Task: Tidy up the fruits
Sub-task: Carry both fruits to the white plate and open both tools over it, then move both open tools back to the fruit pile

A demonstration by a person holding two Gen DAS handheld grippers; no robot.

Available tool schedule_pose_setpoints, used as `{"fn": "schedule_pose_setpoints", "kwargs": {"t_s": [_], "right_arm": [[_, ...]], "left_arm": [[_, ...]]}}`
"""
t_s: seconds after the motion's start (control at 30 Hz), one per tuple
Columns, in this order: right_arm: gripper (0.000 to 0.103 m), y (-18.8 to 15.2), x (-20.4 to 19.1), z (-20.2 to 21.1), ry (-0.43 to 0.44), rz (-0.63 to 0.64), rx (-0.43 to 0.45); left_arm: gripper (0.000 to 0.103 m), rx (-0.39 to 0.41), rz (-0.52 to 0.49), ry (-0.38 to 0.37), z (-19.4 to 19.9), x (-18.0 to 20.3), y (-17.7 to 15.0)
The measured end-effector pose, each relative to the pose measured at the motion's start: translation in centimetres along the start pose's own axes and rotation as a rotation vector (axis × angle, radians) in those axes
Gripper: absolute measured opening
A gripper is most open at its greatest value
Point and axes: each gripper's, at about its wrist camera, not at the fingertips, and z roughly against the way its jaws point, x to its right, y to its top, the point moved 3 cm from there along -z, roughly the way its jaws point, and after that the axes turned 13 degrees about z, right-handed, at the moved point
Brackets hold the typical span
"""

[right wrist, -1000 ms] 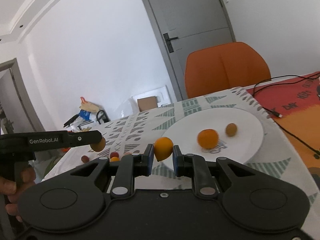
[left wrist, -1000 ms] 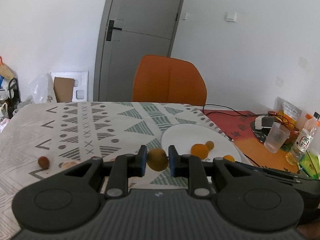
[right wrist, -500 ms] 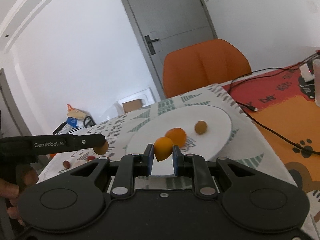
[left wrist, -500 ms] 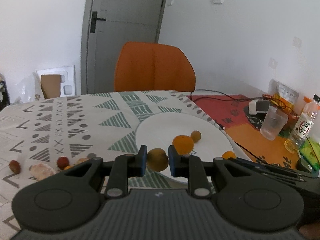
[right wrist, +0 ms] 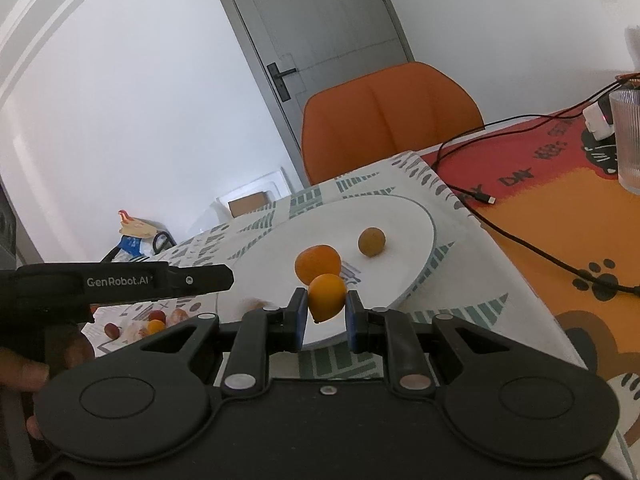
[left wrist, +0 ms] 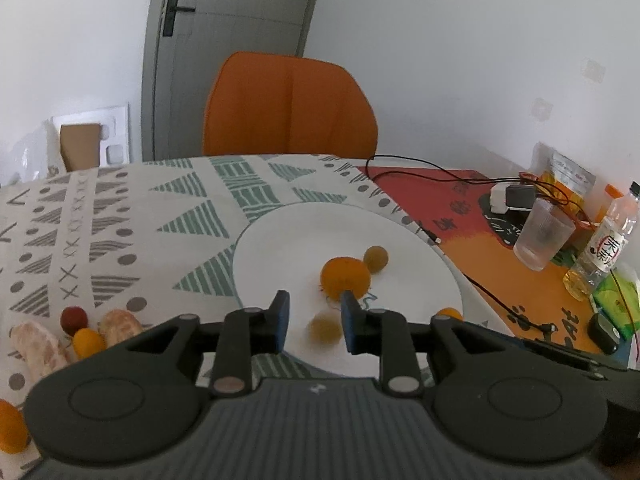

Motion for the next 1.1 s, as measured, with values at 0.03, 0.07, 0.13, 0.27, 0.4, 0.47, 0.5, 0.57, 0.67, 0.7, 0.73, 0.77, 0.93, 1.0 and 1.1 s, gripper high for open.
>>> {"fn": "schedule_pose_setpoints", "kwargs": {"t_s": [0.03,0.07,0.13,0.27,0.4,0.47,0.5,0.57,0.67,0.7,0.73,0.77,0.93,1.0,1.1], "right_arm": [[0.018,0.0,0.0,-0.1,0.0,0.0,-0.002],[0.018,0.0,0.0,-0.3,0.001,0.002,-0.006],[0.018,0.0,-0.2,-0.6,0.003,0.007,-0.011],[0.018,0.2,-0.6,-1.2,0.006,0.006,-0.015],[0.021,0.4,-1.0,-1.3,0.0,0.011,-0.011],[0.027,0.4,-1.2,-1.2,-0.025,0.016,-0.01],[0.027,0.4,-1.4,-1.2,-0.031,0.022,-0.015],[0.027,0.5,-1.7,-1.2,-0.033,0.025,-0.018],[0.027,0.6,-2.5,-1.1,-0.021,0.031,-0.02],[0.028,0.7,-2.8,-1.1,-0.017,0.039,-0.019],[0.028,0.7,-3.2,-1.1,-0.014,0.046,-0.017],[0.029,0.8,-3.7,-1.0,-0.01,0.056,-0.014],[0.046,1.1,-5.7,-0.6,-0.001,0.097,-0.001],[0.052,1.1,-6.4,-0.4,-0.006,0.117,0.008],[0.062,1.1,-7.2,-0.1,-0.003,0.122,0.011]], "left_arm": [[0.025,0.0,0.004,0.004,0.0,-0.2,0.1],[0.025,0.001,0.006,0.009,0.1,-0.4,0.1],[0.026,0.005,0.01,0.017,0.4,-0.9,0.2],[0.034,0.009,0.036,0.032,1.3,-2.3,0.5],[0.045,0.033,0.055,0.058,2.6,-3.8,0.7],[0.052,0.04,0.068,0.07,3.2,-4.6,0.8],[0.057,0.046,0.075,0.073,3.5,-4.8,0.8],[0.065,0.061,0.083,0.085,4.4,-5.5,1.0],[0.081,0.105,0.086,0.115,5.8,-6.4,1.2],[0.084,0.122,0.087,0.123,6.4,-6.7,1.2],[0.085,0.135,0.089,0.133,7.0,-7.0,1.2],[0.086,0.142,0.09,0.141,7.4,-7.3,1.2],[0.087,0.175,0.112,0.175,9.5,-8.9,1.2],[0.087,0.184,0.123,0.18,10.4,-9.4,1.2],[0.088,0.197,0.135,0.195,11.5,-10.3,1.1]]}}
